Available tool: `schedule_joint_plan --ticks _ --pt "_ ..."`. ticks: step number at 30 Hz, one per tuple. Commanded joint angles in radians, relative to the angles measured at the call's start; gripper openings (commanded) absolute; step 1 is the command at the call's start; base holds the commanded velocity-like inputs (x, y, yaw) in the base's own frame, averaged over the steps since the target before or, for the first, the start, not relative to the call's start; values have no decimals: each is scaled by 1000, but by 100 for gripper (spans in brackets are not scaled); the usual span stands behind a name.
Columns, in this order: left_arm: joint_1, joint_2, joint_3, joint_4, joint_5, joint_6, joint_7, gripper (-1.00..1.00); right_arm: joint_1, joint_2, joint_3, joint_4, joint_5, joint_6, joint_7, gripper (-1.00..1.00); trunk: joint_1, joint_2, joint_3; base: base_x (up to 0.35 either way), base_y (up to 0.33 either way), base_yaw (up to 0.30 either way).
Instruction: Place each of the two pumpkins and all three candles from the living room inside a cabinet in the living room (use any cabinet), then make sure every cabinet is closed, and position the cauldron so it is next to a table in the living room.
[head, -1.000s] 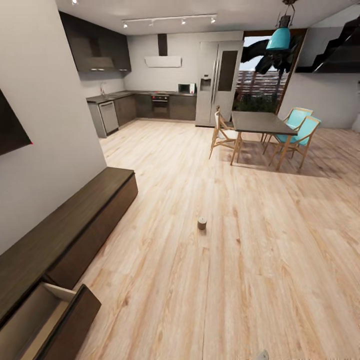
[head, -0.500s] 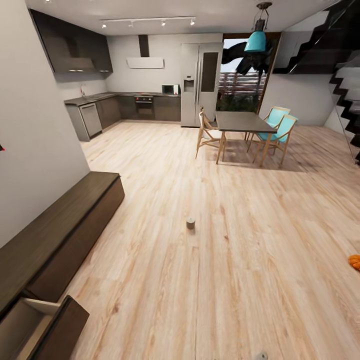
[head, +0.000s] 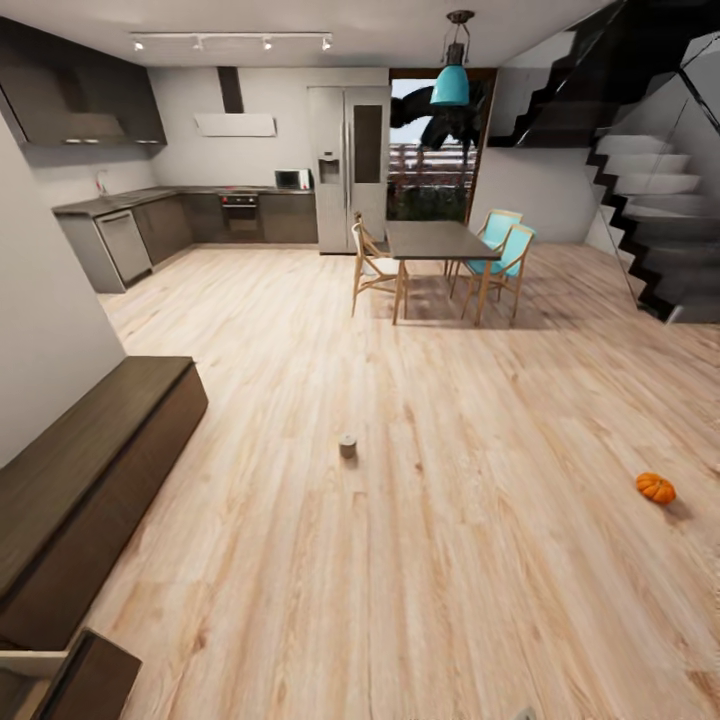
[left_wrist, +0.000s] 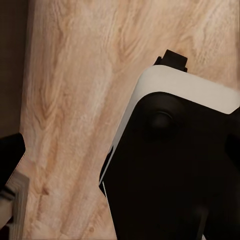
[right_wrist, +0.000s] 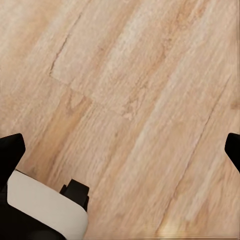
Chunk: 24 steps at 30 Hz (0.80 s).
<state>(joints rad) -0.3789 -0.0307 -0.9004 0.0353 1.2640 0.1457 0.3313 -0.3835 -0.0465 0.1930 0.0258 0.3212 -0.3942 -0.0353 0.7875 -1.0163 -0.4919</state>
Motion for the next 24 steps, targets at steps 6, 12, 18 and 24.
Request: schedule_joint_plan --ticks 6,12,18,24 --pt "0 0 0 0 0 0 0 100 0 23 2 10 1 3 -5 100 0 0 0 0 0 -65" --pt "0 0 0 0 0 -1 0 100 0 24 2 10 3 2 -2 100 0 0 0 0 0 -2" --pt "0 0 0 0 1 -1 0 100 0 23 2 11 3 2 1 100 0 0 0 0 0 0" --pt "0 -16 -1 0 -5 0 0 100 21 72 -3 15 -4 5 -38 100 0 0 0 0 0 0"
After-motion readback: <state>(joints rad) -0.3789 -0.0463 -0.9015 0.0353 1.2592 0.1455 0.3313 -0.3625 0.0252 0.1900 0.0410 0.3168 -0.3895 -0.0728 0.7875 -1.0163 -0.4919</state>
